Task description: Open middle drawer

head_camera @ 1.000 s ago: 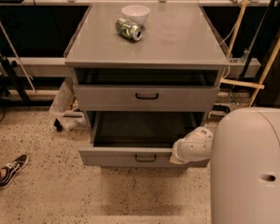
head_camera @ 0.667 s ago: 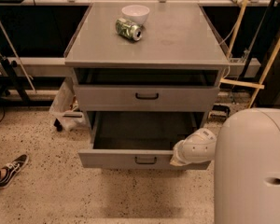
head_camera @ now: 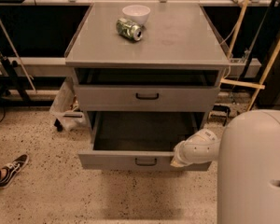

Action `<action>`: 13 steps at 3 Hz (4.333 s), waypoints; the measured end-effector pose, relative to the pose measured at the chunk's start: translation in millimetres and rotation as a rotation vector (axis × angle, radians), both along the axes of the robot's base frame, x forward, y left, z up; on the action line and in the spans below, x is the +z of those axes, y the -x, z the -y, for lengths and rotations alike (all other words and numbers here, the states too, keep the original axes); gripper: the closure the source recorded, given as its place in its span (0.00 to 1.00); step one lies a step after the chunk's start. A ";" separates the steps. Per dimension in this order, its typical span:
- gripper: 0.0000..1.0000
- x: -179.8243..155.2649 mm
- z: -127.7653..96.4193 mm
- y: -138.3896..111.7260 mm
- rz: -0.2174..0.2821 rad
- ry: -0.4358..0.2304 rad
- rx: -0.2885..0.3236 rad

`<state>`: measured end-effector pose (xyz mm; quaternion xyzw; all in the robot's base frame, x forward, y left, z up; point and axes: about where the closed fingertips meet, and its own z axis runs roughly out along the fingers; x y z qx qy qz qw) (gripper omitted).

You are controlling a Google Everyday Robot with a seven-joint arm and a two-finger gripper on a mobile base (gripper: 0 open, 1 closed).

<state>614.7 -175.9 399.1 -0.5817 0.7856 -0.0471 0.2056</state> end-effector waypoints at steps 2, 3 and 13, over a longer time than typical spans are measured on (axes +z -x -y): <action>1.00 1.1 1.1 3.0 0.000 -0.007 -0.002; 1.00 2.5 0.8 3.0 0.000 -0.007 -0.002; 1.00 3.4 6.5 35.0 0.002 -0.063 -0.042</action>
Offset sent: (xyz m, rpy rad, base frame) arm -0.2629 -0.0455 -0.2319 0.3582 -0.0589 -0.1199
